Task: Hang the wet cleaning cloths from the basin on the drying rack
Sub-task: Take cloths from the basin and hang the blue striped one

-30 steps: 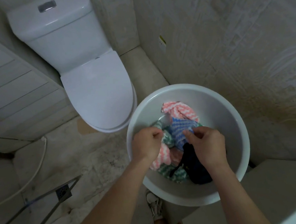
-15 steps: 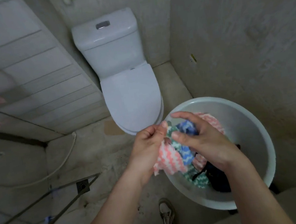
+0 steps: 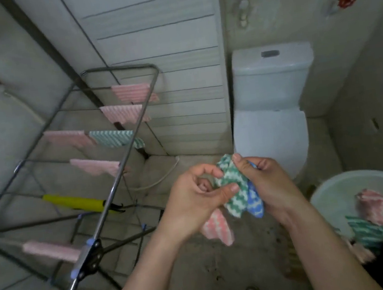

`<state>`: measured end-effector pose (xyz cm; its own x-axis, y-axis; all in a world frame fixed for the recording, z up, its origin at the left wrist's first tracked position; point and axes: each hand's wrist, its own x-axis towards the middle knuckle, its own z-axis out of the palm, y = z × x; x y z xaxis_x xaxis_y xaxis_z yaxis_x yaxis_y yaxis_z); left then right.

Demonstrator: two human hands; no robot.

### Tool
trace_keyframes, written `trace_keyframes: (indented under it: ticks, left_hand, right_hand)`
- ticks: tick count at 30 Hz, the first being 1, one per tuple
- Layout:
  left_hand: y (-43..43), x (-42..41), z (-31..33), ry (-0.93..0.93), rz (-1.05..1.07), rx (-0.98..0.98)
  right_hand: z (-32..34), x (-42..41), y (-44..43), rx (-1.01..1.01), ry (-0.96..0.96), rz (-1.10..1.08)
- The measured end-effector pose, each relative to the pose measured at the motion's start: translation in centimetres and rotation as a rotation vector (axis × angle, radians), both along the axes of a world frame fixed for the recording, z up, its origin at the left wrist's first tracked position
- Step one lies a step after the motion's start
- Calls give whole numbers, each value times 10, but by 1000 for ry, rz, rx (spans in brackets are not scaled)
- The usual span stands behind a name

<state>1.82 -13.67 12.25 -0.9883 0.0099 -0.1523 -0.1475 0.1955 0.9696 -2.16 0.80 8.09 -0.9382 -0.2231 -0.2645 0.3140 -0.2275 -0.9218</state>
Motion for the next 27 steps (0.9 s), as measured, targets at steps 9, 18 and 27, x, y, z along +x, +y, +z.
trace_keyframes:
  ticks: [9,18,27]
  left_hand:
    - [-139,56,28,164,367,-58]
    - [-252,98,51,176,482,-164]
    - [-320,125,57,71,608,-889]
  right_hand:
    - [35,17,-135,144,69,452]
    - [72,30,-227,259,338,661]
    - [70,56,-314,225,560,417]
